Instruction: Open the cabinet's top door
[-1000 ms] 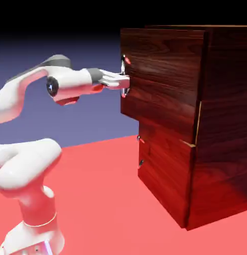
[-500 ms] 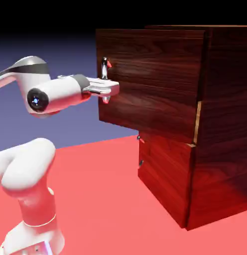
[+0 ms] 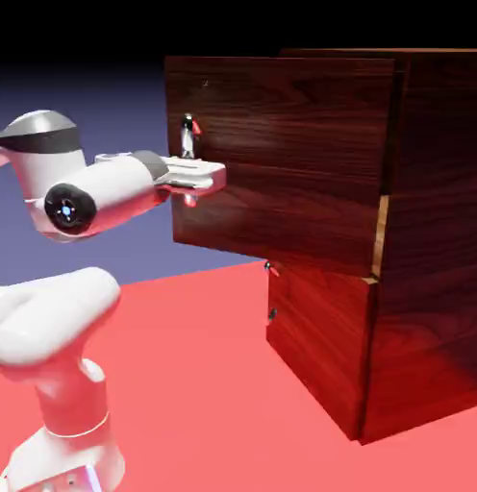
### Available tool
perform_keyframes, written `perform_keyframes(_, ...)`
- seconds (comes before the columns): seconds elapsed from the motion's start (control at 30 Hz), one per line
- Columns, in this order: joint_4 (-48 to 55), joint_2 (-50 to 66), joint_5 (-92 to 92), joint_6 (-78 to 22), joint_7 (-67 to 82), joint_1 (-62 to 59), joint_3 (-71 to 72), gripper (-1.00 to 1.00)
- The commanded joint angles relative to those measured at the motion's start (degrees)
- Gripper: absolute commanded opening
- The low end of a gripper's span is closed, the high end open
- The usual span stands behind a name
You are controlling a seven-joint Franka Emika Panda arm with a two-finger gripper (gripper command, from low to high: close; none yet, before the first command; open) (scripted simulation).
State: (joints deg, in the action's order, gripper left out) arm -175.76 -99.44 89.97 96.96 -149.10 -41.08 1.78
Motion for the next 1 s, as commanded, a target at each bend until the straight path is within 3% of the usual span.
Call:
perform_keyframes(0.0, -0.2, -0.1, -0.7, 2.1, -0.2, 2.1, 0.0, -1.00)
perform_keyframes(0.37, -0.5, -0.6, -12.3, 22.9, -2.0, 24.9, -5.9, -1.00)
perform_keyframes(0.5, 0.5, 0.4, -19.7, 20.0, -1.2, 26.1, -14.2, -1.00)
perform_keyframes(0.63, 0.5, -1.6, -28.7, 24.9, -4.2, 33.9, -20.2, -1.00)
perform_keyframes(0.97, 7.0, -1.6, -49.8, 16.0, -7.3, 41.3, -41.0, -1.00)
